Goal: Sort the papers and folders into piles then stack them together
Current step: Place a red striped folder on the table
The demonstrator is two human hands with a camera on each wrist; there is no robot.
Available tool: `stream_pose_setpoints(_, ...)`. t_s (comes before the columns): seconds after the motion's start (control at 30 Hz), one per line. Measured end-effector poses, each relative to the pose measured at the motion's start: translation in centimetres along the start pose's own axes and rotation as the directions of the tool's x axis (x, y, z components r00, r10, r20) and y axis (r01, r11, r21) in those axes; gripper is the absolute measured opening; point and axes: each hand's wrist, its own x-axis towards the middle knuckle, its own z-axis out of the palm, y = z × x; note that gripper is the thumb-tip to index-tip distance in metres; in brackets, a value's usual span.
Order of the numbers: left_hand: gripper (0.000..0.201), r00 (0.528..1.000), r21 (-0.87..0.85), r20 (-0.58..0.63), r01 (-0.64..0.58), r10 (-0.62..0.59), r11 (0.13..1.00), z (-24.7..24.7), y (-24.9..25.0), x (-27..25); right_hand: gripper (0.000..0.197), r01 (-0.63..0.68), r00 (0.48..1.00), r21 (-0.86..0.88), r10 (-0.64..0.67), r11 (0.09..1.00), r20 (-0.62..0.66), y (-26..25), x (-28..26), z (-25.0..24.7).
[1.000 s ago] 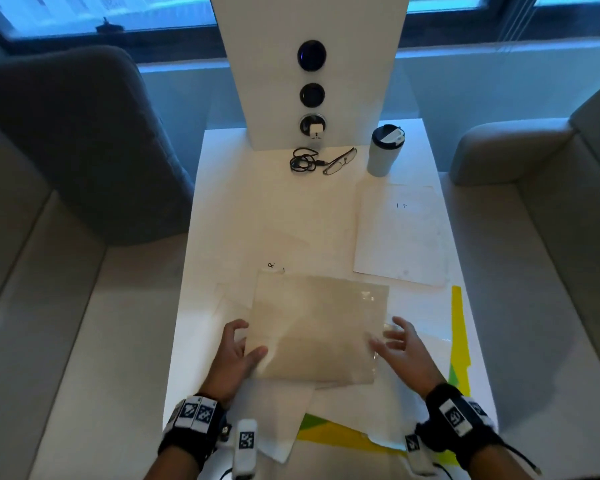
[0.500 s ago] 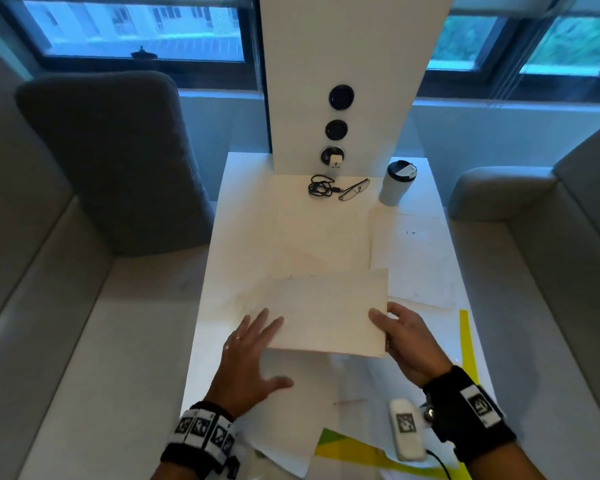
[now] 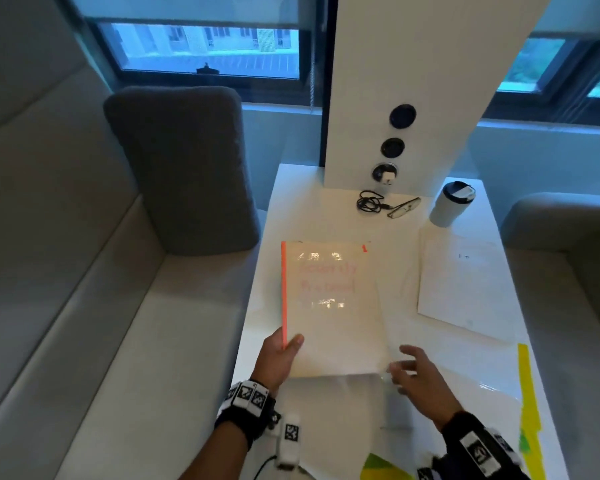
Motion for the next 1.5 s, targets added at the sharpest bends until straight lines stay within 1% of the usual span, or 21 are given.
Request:
stream_pose_setpoints(0.07,0.021,1.0,-0.021,0.026,0.017,-0.017,1.0,-0.1,0.2,0.5,0.027,0.026,0.999,0.138,-0.032,0.99,0.041,-0.3,-0.2,0.4)
stream_pose_setpoints(0.1,0.021,0.999,-0.036,0.031,0.013,-0.012,0.999,-0.2,0.3,0.7,0.022,0.055,0.998,0.171,-0.058,0.984,0.016,-0.6,-0.2,0.5)
stream_pose_setpoints(0.17,0.023,0.998,-0.124,0.055,0.015,-0.008,0.992,-0.2,0.9,0.7,0.02,0.102,0.995,0.22,-0.097,0.97,-0.031,-1.4,0.1,0.9)
stream_pose_setpoints(0.2,0.025,0.995,-0.232,0.095,0.046,-0.024,0.972,-0.2,1.1,0.6,0.02,0.114,0.993,0.253,-0.106,0.961,-0.046,-1.8,0.5,1.0)
stream_pose_setpoints(0.3,0.029,0.959,-0.613,0.261,0.255,-0.112,0.748,0.5,1.0,0.3,0.021,0.14,0.99,0.348,-0.12,0.927,-0.078,-3.4,1.3,1.6)
stream_pose_setpoints(0.37,0.021,0.956,-0.669,0.223,0.293,-0.191,0.683,1.0,1.1,1.5,0.021,0.154,0.988,0.343,-0.147,0.927,-0.048,-4.3,2.0,2.1)
stream_pose_setpoints(0.43,0.013,0.959,-0.665,0.106,0.266,-0.264,0.698,1.0,1.3,4.5,0.027,0.159,0.985,0.248,-0.169,0.956,0.019,-4.0,3.1,2.8)
stream_pose_setpoints(0.57,0.019,0.963,-0.558,-0.053,0.192,-0.265,0.808,-0.2,2.2,11.4,0.04,0.177,0.979,-0.175,-0.156,0.969,0.129,0.0,3.6,3.5)
stream_pose_setpoints(0.67,0.017,0.956,-0.415,-0.128,0.191,-0.265,0.889,-0.6,0.7,14.1,0.053,0.113,0.993,-0.355,-0.089,0.928,0.083,5.6,2.3,2.6)
stream_pose_setpoints(0.77,0.016,0.95,-0.347,-0.15,0.21,-0.275,0.914,-0.7,-0.7,15.1,0.073,0.061,0.997,-0.41,-0.035,0.91,0.072,12.0,0.6,1.0)
stream_pose_setpoints(0.83,0.016,0.946,-0.359,-0.175,0.198,-0.275,0.912,-0.5,-1.1,15.8,0.078,0.029,1.0,-0.388,-0.025,0.921,0.016,15.8,0.1,-0.2)
stream_pose_setpoints(0.9,0.02,0.939,-0.353,-0.229,0.164,-0.255,0.921,-0.5,-1.7,16.9,0.082,0.014,1.0,-0.375,-0.007,0.927,0.02,16.6,-0.5,-1.3)
stream_pose_setpoints(0.97,0.033,0.917,-0.32,-0.306,0.156,-0.257,0.935,-1.1,-2.7,18.3,0.085,-0.038,0.998,-0.366,0.053,0.93,0.032,15.2,-0.7,-1.6)
stream_pose_setpoints(1.07,0.07,0.922,-0.31,-0.321,0.114,-0.217,0.944,-2.7,-10.0,24.0,0.065,-0.104,0.995,-0.311,0.095,0.945,-0.045,14.6,0.1,-1.0)
stream_pose_setpoints(1.1,0.08,0.914,-0.309,-0.343,0.108,-0.216,0.945,-3.0,-7.6,22.3,0.063,-0.125,0.991,-0.28,0.109,0.952,-0.073,14.5,0.5,-0.7)
stream_pose_setpoints(1.13,0.084,0.925,-0.305,-0.33,0.085,-0.189,0.949,-3.1,-9.5,23.8,0.063,-0.13,0.989,-0.24,0.108,0.962,-0.102,14.3,0.9,-0.3)
stream_pose_setpoints(1.17,0.082,0.927,-0.269,-0.324,0.102,-0.19,0.958,-2.8,-7.8,22.8,0.063,-0.135,0.987,-0.21,0.111,0.968,-0.119,14.0,1.2,0.0)
stream_pose_setpoints(1.2,0.078,0.927,-0.182,-0.326,0.133,-0.187,0.974,-2.5,-3.7,19.7,0.065,-0.131,0.987,-0.189,0.111,0.973,-0.113,13.5,1.6,0.2)
stream_pose_setpoints(1.27,0.073,0.94,0.046,-0.301,0.185,-0.163,0.982,-1.9,0.0,15.3,0.069,-0.147,0.984,-0.168,0.127,0.975,-0.122,12.6,2.6,0.4)
stream_pose_setpoints(1.4,0.064,0.981,0.497,-0.158,0.178,-0.113,0.849,-0.1,-1.2,9.7,0.071,-0.112,0.984,-0.168,0.086,0.979,-0.158,10.8,3.9,1.4)
stream_pose_setpoints(1.5,0.076,0.986,0.615,-0.106,0.167,-0.129,0.771,1.0,-2.3,7.0,0.071,-0.086,0.986,-0.114,0.068,0.99,-0.153,10.0,4.5,2.0)
